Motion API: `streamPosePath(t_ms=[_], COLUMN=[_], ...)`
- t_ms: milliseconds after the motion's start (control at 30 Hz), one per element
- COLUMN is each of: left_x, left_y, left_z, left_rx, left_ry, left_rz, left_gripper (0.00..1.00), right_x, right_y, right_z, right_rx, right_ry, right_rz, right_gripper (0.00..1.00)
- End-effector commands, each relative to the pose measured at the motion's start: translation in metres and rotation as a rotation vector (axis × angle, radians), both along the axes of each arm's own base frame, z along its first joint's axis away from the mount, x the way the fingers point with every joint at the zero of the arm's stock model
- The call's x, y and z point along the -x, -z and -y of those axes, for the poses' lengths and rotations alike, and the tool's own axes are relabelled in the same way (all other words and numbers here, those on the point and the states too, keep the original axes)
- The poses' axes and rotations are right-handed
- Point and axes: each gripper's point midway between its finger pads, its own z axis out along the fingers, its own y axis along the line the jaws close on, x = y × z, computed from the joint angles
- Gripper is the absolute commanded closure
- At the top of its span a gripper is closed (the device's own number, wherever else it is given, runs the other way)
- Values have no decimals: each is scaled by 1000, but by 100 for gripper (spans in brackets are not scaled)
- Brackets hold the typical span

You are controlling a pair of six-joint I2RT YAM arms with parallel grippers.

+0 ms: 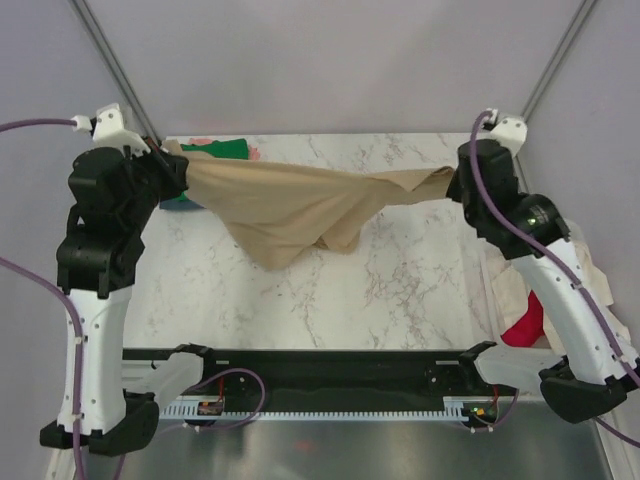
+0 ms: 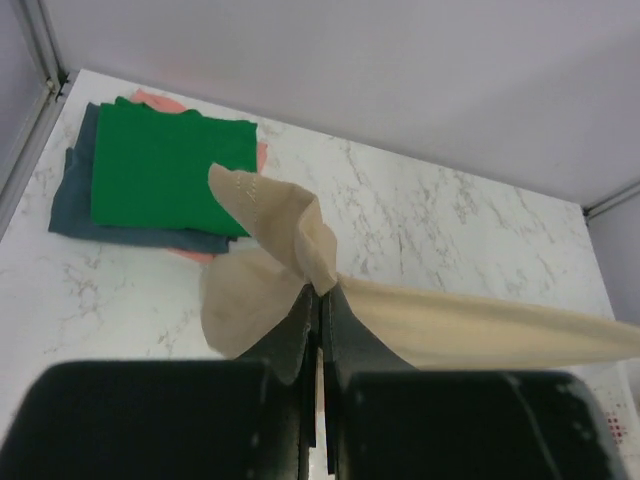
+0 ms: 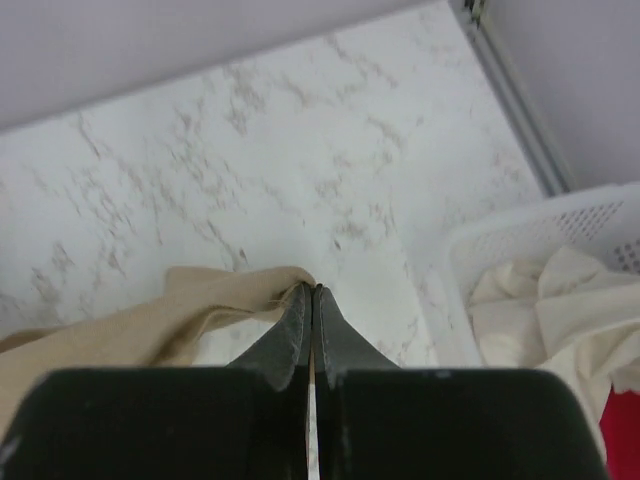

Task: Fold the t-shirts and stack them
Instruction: Flatten the tshirt out

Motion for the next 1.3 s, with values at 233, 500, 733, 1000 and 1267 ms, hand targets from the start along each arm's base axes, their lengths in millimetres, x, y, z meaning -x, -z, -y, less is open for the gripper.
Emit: streamPosePath(t_ms=[233,500,733,1000,1267], left_x=[69,132,181,104,-7], left_y=[6,-84,-147,-147,-39], left_z=[-17,-22,-24,15,30], left_rx=[-30,-24,7,-15,-15], left_ry=[-37,-22,-6,171,184], left_rz=[41,360,591,455,71], left_gripper=[98,98,98,98,98], right_x=[72,169,227,116,-28], right_y=[-149,-241,-303,-273,-148], right_z=[45,85,112,119,-33], right_rx=[-38,-80,-91,266,187], right_ry=[-96,-155,-149,136,-258], right_rz=[354,748,987,637,388], right_gripper=[100,100,100,100,100])
